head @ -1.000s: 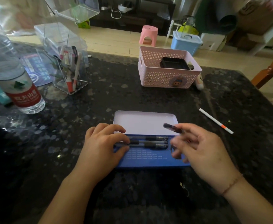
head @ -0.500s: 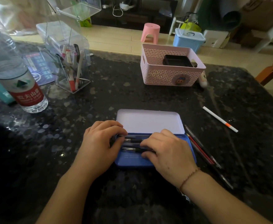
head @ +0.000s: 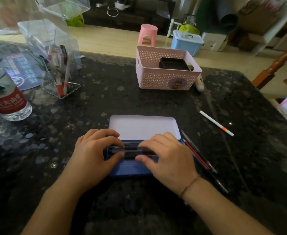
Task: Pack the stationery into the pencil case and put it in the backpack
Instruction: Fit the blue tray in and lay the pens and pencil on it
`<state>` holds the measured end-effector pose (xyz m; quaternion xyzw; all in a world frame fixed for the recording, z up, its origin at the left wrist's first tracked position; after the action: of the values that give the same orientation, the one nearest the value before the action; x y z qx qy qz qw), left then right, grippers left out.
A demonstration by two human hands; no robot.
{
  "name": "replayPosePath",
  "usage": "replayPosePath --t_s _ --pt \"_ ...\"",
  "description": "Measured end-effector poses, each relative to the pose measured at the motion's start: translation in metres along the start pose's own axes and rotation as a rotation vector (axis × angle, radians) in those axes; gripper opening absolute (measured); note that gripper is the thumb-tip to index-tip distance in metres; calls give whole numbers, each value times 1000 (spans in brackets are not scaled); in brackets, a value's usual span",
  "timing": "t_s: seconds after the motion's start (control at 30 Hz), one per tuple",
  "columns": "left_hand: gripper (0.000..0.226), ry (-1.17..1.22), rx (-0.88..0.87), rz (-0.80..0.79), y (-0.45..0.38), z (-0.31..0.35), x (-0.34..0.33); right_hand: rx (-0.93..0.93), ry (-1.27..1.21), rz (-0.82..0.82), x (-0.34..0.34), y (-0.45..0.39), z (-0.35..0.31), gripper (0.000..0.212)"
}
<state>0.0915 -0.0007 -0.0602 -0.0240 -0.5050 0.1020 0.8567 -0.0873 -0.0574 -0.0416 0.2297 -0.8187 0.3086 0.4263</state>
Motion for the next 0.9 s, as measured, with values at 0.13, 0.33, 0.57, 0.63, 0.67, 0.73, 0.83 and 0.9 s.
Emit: replayPosePath --t_s 0.13,0.33,0.57,0.63,0.67,0.73,0.83,0.9 --pt "18 27 8 29 0 2 3 -318 81 163 53 23 73 20" --pt "20 39 8 27 0 3 5 -726 290 -43 59 57 129 22" --pt "20 25 9 35 1 2 4 -709 361 -32 51 54 123 5" --pt "19 8 15 60 1 -2 5 -727 375 -14 54 56 130 6" --pt "19 -3 21 81 1 -3 5 -734 366 10 59 56 134 7" --pt "18 -3 37 127 1 -6 7 -730 298 86 72 56 138 9" --pt "17 21 40 162 0 -8 8 -613 111 178 79 49 117 4" --pt "18 48 37 172 -1 -10 7 -400 54 128 67 38 79 11"
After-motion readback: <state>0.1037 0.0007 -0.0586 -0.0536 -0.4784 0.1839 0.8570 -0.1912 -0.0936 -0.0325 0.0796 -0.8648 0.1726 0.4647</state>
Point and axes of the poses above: each hand's wrist, its own y-axis away from the middle knuckle, its own x-axis out of the back of the hand, z = x × y, the point moved 5 cm from there along -y, towards the middle knuckle, and after that the axes turned 9 degrees about -y, right-handed, at the moved point
